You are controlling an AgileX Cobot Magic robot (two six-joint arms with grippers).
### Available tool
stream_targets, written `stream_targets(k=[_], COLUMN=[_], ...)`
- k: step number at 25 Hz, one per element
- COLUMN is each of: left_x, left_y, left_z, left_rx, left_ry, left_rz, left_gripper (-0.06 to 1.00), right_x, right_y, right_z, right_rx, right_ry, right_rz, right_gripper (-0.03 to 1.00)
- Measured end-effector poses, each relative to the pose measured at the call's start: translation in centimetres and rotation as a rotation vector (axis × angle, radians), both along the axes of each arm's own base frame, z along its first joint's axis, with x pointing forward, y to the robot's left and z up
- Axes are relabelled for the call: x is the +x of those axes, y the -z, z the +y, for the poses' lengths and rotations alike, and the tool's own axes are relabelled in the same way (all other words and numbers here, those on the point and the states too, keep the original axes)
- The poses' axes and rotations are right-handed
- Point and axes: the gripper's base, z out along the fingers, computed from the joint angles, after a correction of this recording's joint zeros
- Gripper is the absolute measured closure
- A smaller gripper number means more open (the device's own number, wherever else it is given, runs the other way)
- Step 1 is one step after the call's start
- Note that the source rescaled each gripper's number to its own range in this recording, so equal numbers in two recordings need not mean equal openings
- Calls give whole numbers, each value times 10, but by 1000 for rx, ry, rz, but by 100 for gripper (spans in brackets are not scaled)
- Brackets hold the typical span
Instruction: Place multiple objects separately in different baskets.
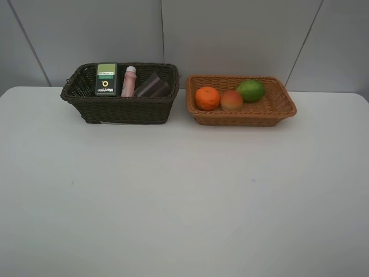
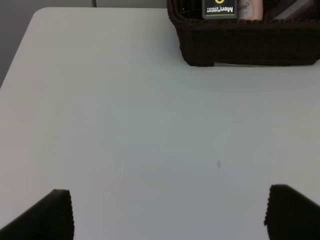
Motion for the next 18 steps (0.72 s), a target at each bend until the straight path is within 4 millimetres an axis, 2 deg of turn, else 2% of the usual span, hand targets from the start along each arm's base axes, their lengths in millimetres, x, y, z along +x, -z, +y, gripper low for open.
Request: stream_targets(k=[18], left_x=[0], left_y=[0], left_z=[0], left_rx=[0], left_ry=[0], left_rz=[0], left_gripper=[-5], right_x=[0], right_y=[0], right_z=[0], right_rx=[0], right_ry=[0], right_rz=[0], right_gripper=[11])
